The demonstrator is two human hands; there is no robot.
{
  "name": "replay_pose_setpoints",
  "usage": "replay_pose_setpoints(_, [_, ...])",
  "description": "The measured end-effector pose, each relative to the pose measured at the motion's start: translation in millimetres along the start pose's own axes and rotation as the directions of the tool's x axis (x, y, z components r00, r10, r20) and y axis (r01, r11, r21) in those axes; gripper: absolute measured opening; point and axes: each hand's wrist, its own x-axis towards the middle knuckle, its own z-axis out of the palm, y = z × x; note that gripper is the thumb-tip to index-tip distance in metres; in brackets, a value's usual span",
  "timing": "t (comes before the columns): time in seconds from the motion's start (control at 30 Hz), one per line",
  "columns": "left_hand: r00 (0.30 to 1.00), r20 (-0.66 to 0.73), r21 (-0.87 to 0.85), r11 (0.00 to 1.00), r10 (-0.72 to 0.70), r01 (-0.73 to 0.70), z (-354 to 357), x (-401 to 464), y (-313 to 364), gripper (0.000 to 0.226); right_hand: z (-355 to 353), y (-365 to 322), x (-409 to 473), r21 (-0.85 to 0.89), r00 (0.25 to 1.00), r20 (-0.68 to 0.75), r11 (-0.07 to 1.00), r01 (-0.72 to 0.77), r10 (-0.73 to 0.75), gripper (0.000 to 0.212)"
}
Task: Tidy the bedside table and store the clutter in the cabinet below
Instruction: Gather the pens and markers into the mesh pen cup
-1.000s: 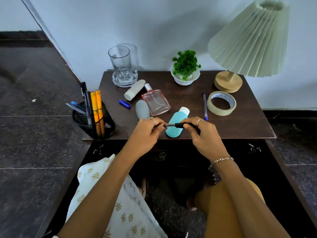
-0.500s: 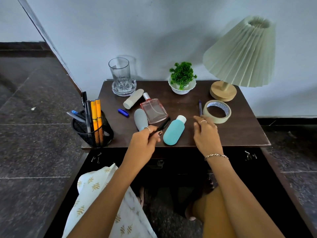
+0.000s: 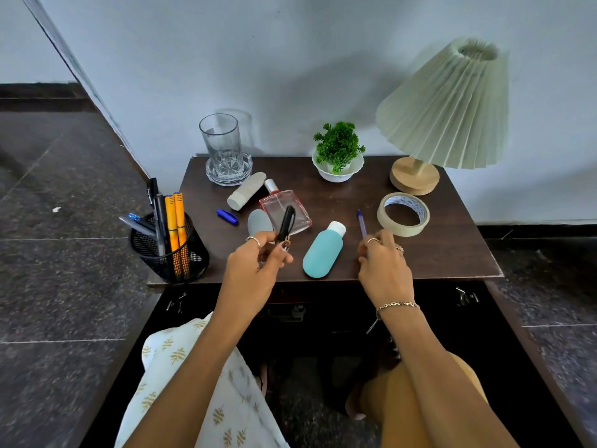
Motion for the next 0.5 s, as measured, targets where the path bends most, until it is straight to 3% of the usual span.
replay_pose_setpoints(0.17, [0.998, -0.070, -0.143, 0.990, 0.000, -0.009, -26.5, -21.7, 2.3, 0.018, 1.4, 1.9, 7.5, 0.049, 0.999, 0.020, 0.998, -0.033, 0.032, 0.035])
replay_pose_setpoints(0.27, [0.975, -0.221, -0.215, 0.975, 0.012, -0.060, -52.7, -34.3, 5.4, 0.011, 3.3, 1.6, 6.4, 0.098, 0.999, -0.002, 0.994, -0.054, 0.054, 0.037])
replay_pose_setpoints(0.33, [0.909, -0.415, -0.181, 0.976, 0.035, -0.120, -78.4, -36.7, 1.7, 0.015, 4.8, 0.3, 5.5, 0.145, 0.997, -0.012, 0.987, -0.069, 0.071, 0.042])
replay_pose_setpoints(0.4, [0.777, -0.624, -0.085, 0.982, 0.081, -0.170, -106.7, -33.6, -2.7, 0.018, 5.5, -1.1, 5.9, 0.189, 0.997, -0.019, 0.979, -0.075, 0.080, 0.047])
replay_pose_setpoints(0.43, [0.710, -0.700, -0.064, 0.983, 0.078, -0.171, -118.8, -30.0, -2.9, 0.014, 5.2, -1.0, 6.0, 0.206, 0.996, -0.020, 0.975, -0.085, 0.091, 0.050])
replay_pose_setpoints(0.5, [0.658, -0.752, -0.059, 0.990, 0.038, -0.125, -137.0, -18.6, -6.5, 0.010, 3.5, -1.1, 5.1, 0.235, 0.993, -0.022, 0.966, -0.109, 0.118, 0.052])
